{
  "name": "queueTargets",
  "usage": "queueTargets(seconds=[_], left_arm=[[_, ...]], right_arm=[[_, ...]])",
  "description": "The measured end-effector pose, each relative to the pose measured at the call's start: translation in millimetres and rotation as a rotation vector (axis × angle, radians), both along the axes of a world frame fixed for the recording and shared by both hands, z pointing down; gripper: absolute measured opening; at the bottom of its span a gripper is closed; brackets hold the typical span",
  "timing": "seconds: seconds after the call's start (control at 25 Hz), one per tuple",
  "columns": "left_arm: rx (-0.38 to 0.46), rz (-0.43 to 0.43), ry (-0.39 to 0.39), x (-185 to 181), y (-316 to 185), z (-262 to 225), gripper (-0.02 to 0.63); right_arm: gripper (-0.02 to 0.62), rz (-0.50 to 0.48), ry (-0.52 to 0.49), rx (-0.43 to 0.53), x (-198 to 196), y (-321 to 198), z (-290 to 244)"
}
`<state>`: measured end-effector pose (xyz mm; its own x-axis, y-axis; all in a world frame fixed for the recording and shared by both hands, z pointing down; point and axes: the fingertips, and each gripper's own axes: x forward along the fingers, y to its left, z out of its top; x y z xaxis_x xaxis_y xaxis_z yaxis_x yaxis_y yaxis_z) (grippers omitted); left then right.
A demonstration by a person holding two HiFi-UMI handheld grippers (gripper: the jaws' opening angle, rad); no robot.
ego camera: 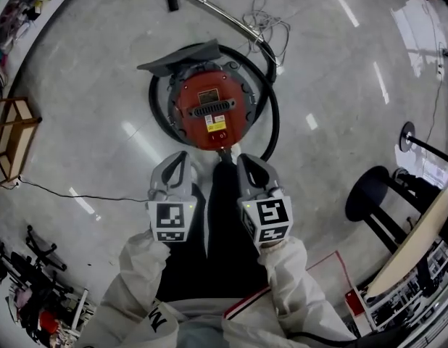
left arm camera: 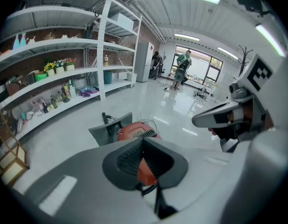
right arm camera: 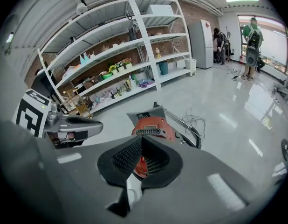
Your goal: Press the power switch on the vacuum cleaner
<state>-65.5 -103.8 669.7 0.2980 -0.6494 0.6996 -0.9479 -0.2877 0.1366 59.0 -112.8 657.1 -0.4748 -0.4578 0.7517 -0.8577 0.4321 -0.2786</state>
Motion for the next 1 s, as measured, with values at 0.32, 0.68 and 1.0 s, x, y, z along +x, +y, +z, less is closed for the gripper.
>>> queueTargets(seconds=[0.32, 0.68, 1.0], left_arm=[[-0.033, -0.021, 0.015, 5, 2, 31, 0.0], [-0.032, -0.036, 0.033, 13, -7, 43, 0.0], [-0.037, -0.052, 0.041, 9, -11, 49, 0.0]], right_arm=[[-0.002, -0.021, 0.0, -0.042, -6, 2, 40], [-0.002, -0.063, 0.024, -0.045, -12, -1, 75], [-0.002, -0.072, 0.053, -0.059, -17, -5, 103]])
